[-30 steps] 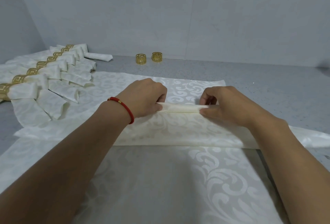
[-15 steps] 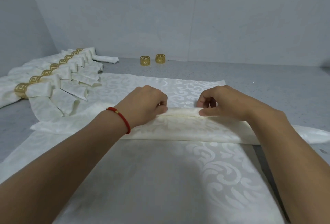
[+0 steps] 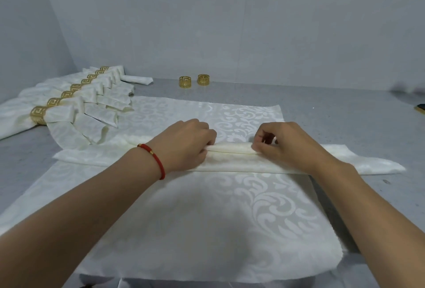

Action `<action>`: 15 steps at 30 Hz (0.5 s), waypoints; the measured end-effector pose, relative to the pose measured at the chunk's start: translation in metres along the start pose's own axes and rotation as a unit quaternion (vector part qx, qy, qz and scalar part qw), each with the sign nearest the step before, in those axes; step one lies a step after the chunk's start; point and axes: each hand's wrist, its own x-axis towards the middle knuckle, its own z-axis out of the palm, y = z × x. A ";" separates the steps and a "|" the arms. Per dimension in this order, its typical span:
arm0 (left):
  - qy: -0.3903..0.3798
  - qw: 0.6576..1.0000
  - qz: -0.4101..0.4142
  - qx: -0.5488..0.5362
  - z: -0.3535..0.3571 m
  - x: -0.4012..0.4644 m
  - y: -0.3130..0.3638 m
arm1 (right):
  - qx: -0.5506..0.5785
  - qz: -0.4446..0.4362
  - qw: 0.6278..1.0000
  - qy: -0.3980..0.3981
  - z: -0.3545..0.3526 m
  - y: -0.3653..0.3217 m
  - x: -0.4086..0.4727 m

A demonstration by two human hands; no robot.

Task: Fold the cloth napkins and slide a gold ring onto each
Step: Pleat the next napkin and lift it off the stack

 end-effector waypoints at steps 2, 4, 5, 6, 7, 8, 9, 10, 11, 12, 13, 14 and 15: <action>-0.001 0.998 -0.026 -0.062 -0.003 -0.003 0.000 | -0.005 0.012 1.000 -0.003 0.003 -0.002 -0.001; 0.022 0.993 -0.052 -0.099 -0.002 -0.004 -0.001 | -0.032 0.001 0.999 -0.012 0.006 -0.002 -0.001; 0.033 0.991 -0.067 -0.110 0.000 -0.004 -0.002 | -0.048 -0.008 0.999 -0.012 0.006 -0.003 -0.002; 0.040 0.989 -0.081 -0.118 0.003 -0.005 -0.002 | -0.067 -0.019 0.998 -0.005 0.006 -0.005 -0.004; 0.039 0.988 -0.091 -0.120 0.005 -0.006 -0.001 | -0.088 -0.031 0.996 0.005 0.006 -0.007 -0.006; 0.033 0.989 -0.090 -0.114 0.008 -0.008 0.000 | -0.111 -0.044 0.993 0.017 0.007 -0.007 -0.008; 0.030 0.991 -0.081 -0.098 0.011 -0.011 0.000 | -0.133 -0.057 0.989 0.026 0.007 -0.008 -0.010; 0.037 0.994 -0.068 -0.079 0.013 -0.014 0.001 | -0.150 -0.069 0.986 0.032 0.007 -0.009 -0.013; 0.054 0.995 -0.055 -0.059 0.014 -0.019 0.003 | -0.162 -0.080 0.983 0.035 0.008 -0.009 -0.017; 0.078 0.995 -0.041 -0.039 0.015 -0.023 0.004 | -0.168 -0.088 0.981 0.036 0.008 -0.008 -0.021; 0.101 0.994 -0.030 -0.021 0.014 -0.027 0.005 | -0.168 -0.091 0.981 0.034 0.008 -0.008 -0.025; 0.119 0.993 -0.021 -0.009 0.014 -0.030 0.007 | -0.162 -0.093 0.982 0.030 0.007 -0.007 -0.029; 0.127 0.992 -0.014 -0.003 0.013 -0.033 0.010 | -0.151 -0.096 0.984 0.026 0.006 -0.008 -0.033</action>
